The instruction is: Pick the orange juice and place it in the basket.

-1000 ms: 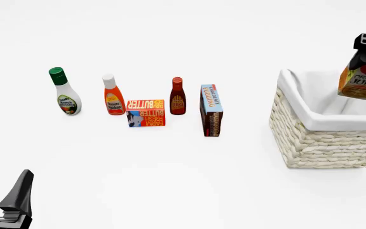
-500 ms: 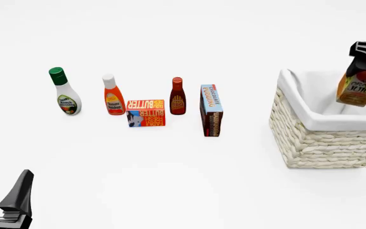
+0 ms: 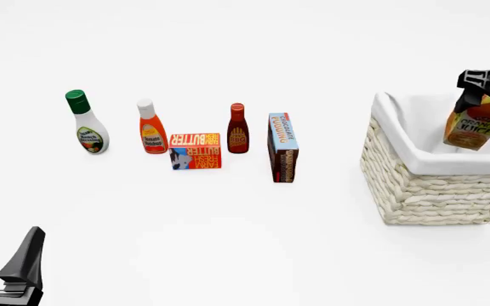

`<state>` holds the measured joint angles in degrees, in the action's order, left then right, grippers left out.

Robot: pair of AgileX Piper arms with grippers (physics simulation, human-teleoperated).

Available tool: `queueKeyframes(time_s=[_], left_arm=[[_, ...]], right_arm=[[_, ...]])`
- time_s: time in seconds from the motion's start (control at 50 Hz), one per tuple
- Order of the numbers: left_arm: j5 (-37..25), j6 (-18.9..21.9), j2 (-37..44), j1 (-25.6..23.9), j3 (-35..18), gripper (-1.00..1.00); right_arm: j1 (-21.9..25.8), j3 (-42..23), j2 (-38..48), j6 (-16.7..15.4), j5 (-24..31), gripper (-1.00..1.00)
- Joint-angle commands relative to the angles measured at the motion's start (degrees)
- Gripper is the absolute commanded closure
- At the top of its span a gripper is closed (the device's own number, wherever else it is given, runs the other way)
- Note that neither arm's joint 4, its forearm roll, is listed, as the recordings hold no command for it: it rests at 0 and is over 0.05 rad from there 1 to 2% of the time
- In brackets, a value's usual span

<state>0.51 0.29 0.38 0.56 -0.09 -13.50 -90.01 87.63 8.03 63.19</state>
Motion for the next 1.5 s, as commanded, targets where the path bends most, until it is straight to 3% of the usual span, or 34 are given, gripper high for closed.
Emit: queueKeyframes(time_s=[0.02,1.5], left_arm=[[-0.1,-0.1,0.0,0.0,0.0,-1.00],[-0.1,-0.1,0.0,0.0,0.0,-1.00]], right_arm=[[0.3,2.0,1.3,1.5,-3.3,1.00],[-0.7,3.9,9.3,1.1,-10.4,1.00]])
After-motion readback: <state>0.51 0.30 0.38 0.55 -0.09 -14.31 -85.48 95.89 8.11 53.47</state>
